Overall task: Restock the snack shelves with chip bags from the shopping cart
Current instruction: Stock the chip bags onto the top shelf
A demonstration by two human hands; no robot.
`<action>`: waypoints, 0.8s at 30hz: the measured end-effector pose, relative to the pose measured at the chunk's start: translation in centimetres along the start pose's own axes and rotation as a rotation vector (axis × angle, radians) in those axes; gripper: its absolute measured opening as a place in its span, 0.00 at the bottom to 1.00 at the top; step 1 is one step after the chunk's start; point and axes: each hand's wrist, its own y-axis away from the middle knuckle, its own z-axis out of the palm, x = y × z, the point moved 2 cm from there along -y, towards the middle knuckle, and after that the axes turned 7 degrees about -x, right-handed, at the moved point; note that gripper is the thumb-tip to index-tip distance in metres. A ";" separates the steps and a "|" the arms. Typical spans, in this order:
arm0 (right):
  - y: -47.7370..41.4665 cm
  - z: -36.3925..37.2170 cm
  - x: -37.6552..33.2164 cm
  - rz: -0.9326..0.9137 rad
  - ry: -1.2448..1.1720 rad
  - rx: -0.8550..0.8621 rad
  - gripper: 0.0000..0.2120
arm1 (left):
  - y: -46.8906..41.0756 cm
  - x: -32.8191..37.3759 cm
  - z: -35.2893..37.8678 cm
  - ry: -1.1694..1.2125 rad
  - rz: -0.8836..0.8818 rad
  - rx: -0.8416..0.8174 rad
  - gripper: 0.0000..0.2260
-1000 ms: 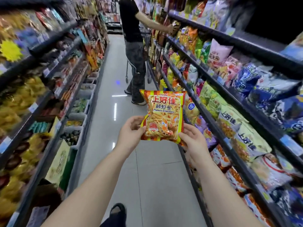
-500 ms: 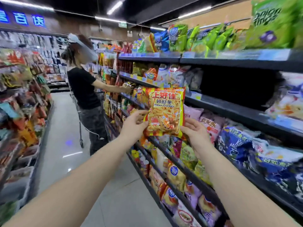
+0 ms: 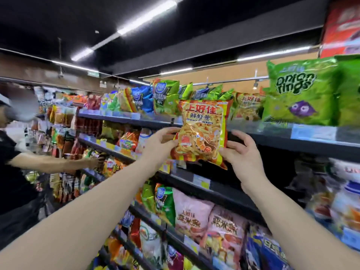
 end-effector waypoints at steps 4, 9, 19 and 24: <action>-6.3 -2.6 -2.3 -0.185 0.189 0.097 0.26 | -7.8 1.8 2.4 0.028 0.164 -0.116 0.14; -12.8 -4.5 -4.9 -0.244 0.464 0.158 0.31 | -16.1 3.5 5.0 -0.063 0.352 -0.087 0.19; -17.0 -4.7 -4.7 -0.047 1.028 0.244 0.28 | -22.5 2.5 9.8 -0.115 0.450 -0.189 0.22; -19.0 -5.4 -4.4 0.214 1.380 0.222 0.12 | -23.9 2.5 12.0 -0.076 0.312 -0.456 0.22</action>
